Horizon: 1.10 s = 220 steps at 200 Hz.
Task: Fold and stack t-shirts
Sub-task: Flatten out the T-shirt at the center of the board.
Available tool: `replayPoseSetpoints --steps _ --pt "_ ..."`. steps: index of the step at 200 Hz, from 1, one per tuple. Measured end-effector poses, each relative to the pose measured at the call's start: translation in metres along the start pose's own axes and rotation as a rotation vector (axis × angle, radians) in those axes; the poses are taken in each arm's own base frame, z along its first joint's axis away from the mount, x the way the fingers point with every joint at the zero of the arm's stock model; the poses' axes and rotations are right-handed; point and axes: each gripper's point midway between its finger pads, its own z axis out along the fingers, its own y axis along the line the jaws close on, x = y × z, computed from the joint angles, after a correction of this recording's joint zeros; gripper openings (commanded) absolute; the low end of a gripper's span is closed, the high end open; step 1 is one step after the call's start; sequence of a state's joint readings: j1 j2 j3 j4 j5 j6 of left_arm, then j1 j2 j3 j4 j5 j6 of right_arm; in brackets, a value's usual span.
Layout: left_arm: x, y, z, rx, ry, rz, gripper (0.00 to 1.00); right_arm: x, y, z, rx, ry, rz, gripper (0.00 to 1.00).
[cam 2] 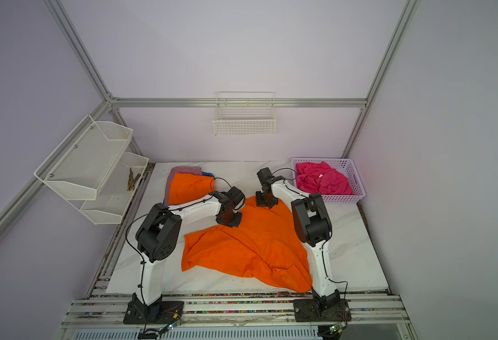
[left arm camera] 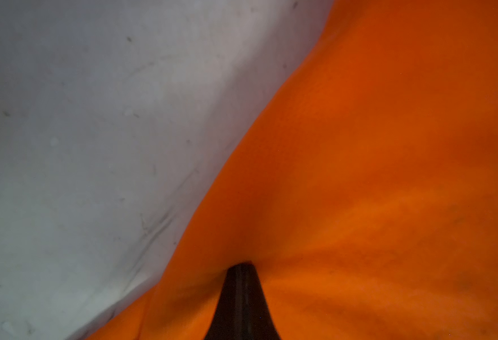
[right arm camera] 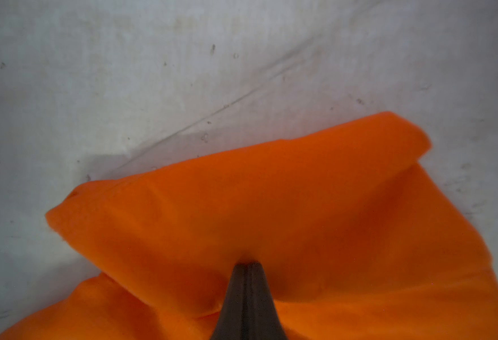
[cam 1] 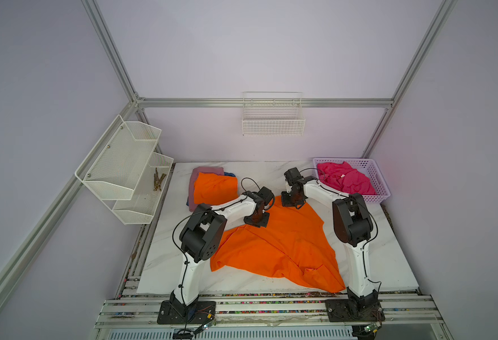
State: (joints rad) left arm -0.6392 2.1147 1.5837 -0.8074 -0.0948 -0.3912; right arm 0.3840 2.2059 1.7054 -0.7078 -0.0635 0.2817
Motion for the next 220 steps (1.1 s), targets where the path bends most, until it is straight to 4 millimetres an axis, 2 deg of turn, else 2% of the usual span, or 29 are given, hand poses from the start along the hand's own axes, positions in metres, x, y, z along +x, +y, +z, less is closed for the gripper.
replayPoseSetpoints --steps 65,91,132,147,154,162,188,220 --pt "-0.066 0.047 0.012 -0.117 -0.047 -0.047 0.0 0.004 0.003 0.002 0.006 0.003 0.03 0.0" --pt "-0.082 0.057 0.015 -0.132 -0.05 -0.049 0.0 -0.003 -0.002 0.004 0.037 -0.012 0.054 0.0" --pt "-0.075 0.054 0.017 -0.118 -0.021 -0.04 0.0 -0.031 -0.001 0.005 0.048 -0.06 0.073 0.0" --pt "-0.07 0.052 0.015 -0.107 -0.019 -0.035 0.0 -0.041 -0.001 -0.001 0.049 -0.087 0.073 0.12" --pt "-0.067 0.051 0.014 -0.101 -0.014 -0.032 0.0 -0.045 0.0 -0.003 0.048 -0.099 0.073 0.27" --pt "-0.062 0.049 0.012 -0.091 -0.006 -0.03 0.0 -0.048 -0.001 -0.005 0.046 -0.108 0.071 0.36" --pt "-0.05 0.039 0.004 -0.047 0.018 -0.02 0.0 -0.051 -0.002 -0.007 0.044 -0.112 0.07 0.41" --pt "-0.046 0.025 -0.009 0.003 0.011 -0.006 0.0 -0.046 -0.001 -0.015 0.031 -0.114 0.069 0.47"
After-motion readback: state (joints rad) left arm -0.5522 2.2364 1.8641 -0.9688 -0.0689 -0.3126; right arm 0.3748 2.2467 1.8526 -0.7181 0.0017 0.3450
